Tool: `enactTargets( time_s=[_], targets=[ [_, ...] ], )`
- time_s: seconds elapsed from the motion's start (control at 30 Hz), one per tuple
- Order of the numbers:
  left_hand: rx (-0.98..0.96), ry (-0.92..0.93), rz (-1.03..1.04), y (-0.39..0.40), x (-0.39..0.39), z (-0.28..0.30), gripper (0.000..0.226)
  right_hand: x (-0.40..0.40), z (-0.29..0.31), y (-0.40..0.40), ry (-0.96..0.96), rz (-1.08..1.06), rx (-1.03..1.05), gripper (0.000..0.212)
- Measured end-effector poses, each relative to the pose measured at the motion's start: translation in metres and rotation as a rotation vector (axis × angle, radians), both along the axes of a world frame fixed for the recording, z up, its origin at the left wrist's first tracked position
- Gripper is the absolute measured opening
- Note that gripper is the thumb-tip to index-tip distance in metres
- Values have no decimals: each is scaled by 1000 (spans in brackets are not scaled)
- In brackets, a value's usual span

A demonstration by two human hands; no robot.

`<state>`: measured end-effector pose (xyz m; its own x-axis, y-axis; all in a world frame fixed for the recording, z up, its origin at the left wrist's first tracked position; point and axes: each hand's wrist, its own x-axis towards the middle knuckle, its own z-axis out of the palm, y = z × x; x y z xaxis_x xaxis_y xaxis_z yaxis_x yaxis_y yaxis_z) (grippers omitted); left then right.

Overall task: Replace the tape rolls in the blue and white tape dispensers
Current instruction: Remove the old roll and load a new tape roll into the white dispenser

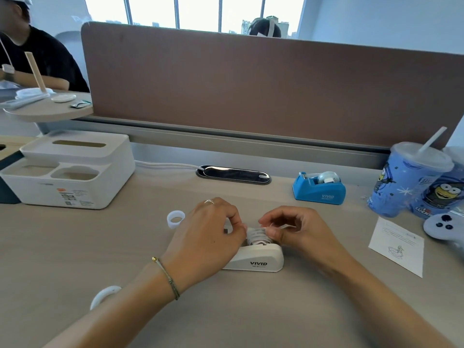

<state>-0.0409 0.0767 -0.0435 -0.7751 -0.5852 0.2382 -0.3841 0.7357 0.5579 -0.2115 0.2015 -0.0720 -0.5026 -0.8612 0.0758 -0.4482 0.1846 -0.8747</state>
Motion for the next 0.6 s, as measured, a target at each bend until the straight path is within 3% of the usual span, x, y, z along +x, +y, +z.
enactTargets(
  time_s=[0.2, 0.4, 0.6],
  targets=[
    [13, -21, -7, -8, 4, 6, 19, 18, 16, -3, 147, 23, -79, 16],
    [131, -116, -21, -23, 13, 14, 22, 44, 24, -6, 491, 134, -19, 21],
    [164, -123, 3, -35, 20, 13, 22, 50, 23, -11, 614, 176, 49, 26]
  ],
)
